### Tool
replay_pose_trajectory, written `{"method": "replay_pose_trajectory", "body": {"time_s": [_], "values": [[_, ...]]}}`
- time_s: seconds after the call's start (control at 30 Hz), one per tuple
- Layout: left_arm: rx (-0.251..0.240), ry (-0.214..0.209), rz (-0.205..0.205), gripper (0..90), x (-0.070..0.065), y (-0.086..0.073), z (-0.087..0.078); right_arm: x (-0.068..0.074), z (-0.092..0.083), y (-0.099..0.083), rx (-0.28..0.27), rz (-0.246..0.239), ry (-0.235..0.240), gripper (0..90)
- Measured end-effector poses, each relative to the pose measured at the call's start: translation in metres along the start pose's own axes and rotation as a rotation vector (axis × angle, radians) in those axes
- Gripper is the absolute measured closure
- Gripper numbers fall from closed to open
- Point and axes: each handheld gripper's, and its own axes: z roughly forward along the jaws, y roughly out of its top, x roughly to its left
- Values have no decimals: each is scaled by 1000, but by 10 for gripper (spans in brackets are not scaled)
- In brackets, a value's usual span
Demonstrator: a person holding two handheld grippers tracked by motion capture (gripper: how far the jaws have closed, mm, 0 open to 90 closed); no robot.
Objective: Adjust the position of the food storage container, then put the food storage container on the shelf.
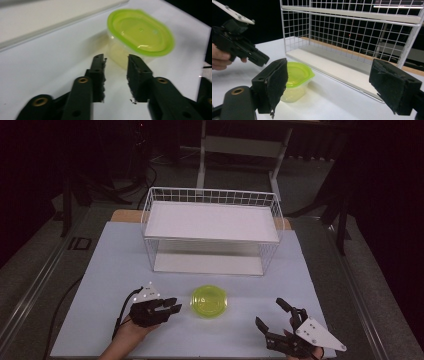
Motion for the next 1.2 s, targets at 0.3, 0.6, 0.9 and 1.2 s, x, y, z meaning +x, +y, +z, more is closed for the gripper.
{"method": "replay_pose_trajectory", "body": {"time_s": [0.3,0.6,0.9,1.2], "values": [[-88,-77,34,317,-12,4,-22,3,10,3,38,-26,7,152],[-173,-119,72,165,-18,3,-29,4,19,3,115,-14,18,151],[-163,-7,104,0,-23,10,-29,1,34,12,191,30,50,152],[-210,-65,105,46,-14,19,-22,5,56,23,216,61,103,132]]}}
